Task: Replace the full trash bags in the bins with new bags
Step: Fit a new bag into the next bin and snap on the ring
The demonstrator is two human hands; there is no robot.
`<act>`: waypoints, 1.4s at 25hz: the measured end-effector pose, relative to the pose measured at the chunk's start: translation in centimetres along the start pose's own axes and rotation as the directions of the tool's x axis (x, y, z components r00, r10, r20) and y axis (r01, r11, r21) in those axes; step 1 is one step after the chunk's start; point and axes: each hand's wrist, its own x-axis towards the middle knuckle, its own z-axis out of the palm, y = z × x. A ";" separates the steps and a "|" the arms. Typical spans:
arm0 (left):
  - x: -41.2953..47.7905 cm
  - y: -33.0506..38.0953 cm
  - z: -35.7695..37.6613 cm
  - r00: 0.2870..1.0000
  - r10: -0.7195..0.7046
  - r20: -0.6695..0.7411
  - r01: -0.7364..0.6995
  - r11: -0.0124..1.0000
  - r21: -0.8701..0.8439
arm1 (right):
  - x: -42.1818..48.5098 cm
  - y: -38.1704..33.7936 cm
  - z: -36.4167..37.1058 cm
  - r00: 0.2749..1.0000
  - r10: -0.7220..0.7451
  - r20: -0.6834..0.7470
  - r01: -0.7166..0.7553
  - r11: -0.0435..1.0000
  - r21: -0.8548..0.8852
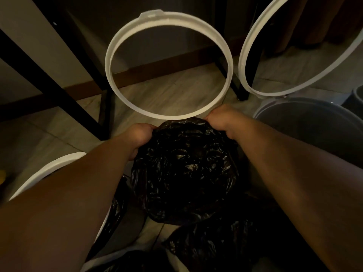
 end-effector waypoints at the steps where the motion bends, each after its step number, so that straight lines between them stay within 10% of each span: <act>1: -0.1 0.0 0.1 0.999 -0.044 0.002 0.044 0.998 -0.033 | 0.0 -0.1 0.0 0.998 0.045 0.048 -0.047 0.998 0.040; 7: -0.5 0.0 -1.1 0.975 -0.202 0.098 0.209 0.976 -0.064 | -0.4 -0.4 0.1 0.962 0.167 0.214 -0.208 0.960 0.185; 13: -1.0 0.8 -0.7 0.965 -0.217 0.149 0.223 0.975 -0.027 | -0.1 -1.2 0.9 0.994 0.087 0.062 -0.090 0.995 0.052; 18: -4.8 -1.4 -1.0 0.972 0.156 -0.176 -0.142 0.986 0.090 | -2.4 -1.1 -0.5 0.995 -0.015 -0.098 0.017 1.000 0.016; 25: -14.7 -7.4 1.1 0.712 0.570 -0.410 -0.296 0.773 0.561 | -13.4 2.2 -1.6 0.936 -0.287 -0.202 0.273 0.957 -0.095; 30: -14.6 -8.7 3.1 0.813 0.413 -0.412 -0.233 0.877 0.419 | -15.2 4.2 0.4 0.967 -0.230 -0.113 0.222 0.972 -0.076; 35: -13.3 -9.5 3.8 0.919 0.107 -0.379 -0.148 0.986 -0.079 | -14.5 5.9 1.3 0.974 -0.200 -0.109 0.213 0.969 0.127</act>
